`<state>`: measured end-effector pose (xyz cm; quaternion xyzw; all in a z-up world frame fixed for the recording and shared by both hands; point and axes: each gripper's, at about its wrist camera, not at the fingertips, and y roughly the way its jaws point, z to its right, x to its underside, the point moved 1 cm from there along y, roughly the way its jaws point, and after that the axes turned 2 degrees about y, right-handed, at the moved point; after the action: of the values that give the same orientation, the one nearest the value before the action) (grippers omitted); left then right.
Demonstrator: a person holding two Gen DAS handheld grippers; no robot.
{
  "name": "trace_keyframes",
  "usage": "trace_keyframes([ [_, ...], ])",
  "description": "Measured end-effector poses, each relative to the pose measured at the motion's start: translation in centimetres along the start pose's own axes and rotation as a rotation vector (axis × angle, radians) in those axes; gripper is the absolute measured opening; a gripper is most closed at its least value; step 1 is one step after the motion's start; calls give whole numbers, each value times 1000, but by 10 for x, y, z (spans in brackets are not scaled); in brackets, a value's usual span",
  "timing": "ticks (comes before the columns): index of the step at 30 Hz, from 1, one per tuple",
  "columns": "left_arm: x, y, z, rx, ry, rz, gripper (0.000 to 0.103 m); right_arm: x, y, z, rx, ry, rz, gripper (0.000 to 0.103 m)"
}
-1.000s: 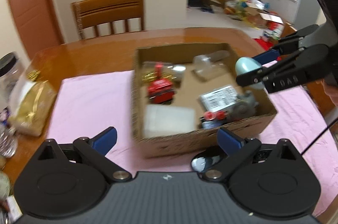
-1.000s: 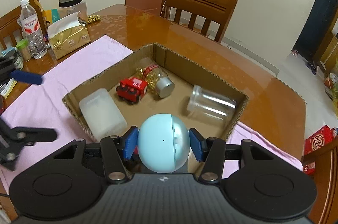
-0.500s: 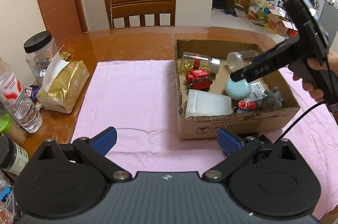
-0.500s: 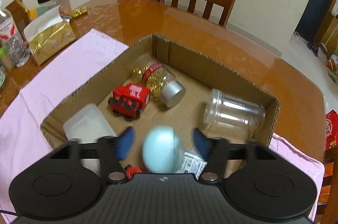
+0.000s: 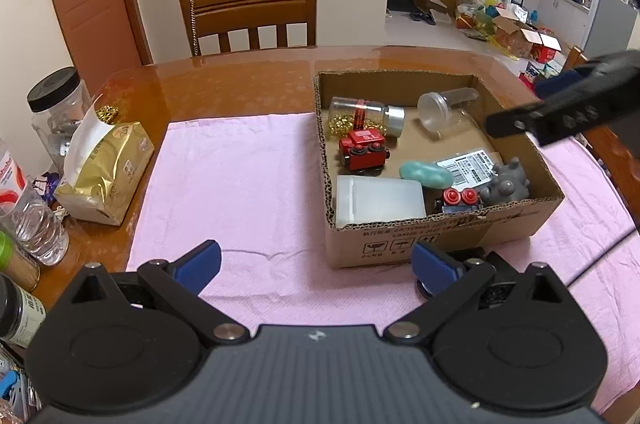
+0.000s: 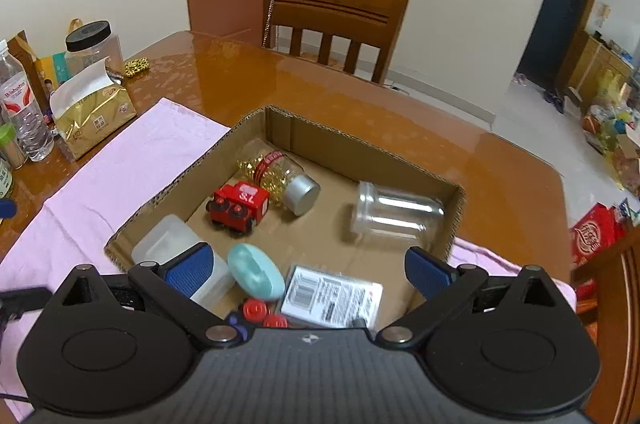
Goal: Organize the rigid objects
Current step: 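Move both tools toward the black oval remote and black digital timer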
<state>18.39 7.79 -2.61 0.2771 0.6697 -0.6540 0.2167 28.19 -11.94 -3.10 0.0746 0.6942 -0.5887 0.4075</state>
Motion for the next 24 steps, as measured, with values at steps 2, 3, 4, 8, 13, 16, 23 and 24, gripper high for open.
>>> trace_keyframes([
  [2, 1, 1, 0, 4, -4, -2, 101, 10, -10, -2, 20, 12, 5, 103],
  [3, 2, 2, 0, 9, -6, -2, 101, 17, -15, -3, 30, 17, 5, 103],
  [4, 3, 3, 0, 11, -10, -4, 101, 24, -20, -5, 40, 21, 7, 103],
  [8, 8, 8, 2, -2, -4, -11, 101, 55, -31, -11, 62, 58, -5, 103],
  [13, 16, 15, 4, -3, -9, -32, 101, 103, -4, -23, -1, 113, -120, 103],
  [16, 21, 18, 4, 4, -19, -51, 101, 124, 22, -34, -5, 99, -173, 103],
  [23, 29, 18, 4, 10, -19, -69, 101, 138, 57, -48, 32, 62, -193, 103],
  [24, 30, 18, 4, 9, -19, -70, 101, 137, 58, -47, 34, 74, -187, 103],
])
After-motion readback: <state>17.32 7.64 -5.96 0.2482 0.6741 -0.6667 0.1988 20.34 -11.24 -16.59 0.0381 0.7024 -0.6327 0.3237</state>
